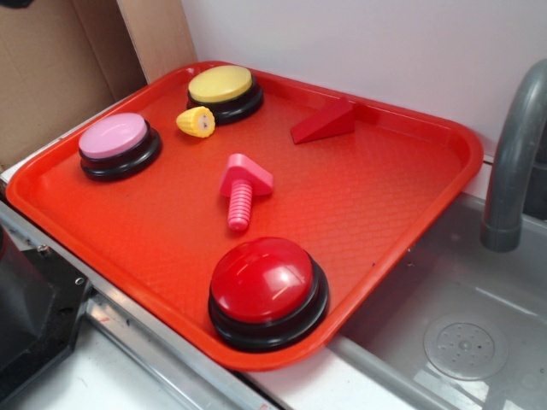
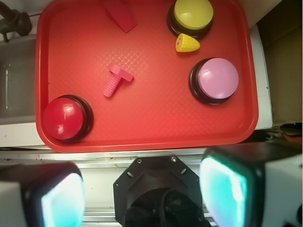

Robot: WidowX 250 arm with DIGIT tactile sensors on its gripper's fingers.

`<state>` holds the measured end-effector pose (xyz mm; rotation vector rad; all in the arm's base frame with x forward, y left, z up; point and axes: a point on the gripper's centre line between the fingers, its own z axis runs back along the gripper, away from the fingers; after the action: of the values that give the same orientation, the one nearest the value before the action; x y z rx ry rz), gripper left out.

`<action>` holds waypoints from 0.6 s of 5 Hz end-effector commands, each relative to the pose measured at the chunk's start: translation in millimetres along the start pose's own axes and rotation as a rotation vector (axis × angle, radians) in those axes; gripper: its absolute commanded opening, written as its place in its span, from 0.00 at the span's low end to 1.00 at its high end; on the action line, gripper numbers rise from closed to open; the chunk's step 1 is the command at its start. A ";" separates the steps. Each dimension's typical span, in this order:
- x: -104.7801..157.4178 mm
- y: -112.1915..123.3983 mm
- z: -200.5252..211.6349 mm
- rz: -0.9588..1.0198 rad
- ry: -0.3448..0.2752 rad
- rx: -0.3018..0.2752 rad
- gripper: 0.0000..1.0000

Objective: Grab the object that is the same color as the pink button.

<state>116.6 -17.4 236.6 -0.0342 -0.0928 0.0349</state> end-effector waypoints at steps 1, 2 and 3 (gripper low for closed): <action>0.0 0.0 0.0 0.000 0.000 0.000 1.00; 9.2 -11.0 -7.1 0.048 0.003 0.017 1.00; 18.5 -24.0 -27.5 0.217 -0.047 0.054 1.00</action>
<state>134.7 -40.1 207.7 0.0157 -0.1111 0.2550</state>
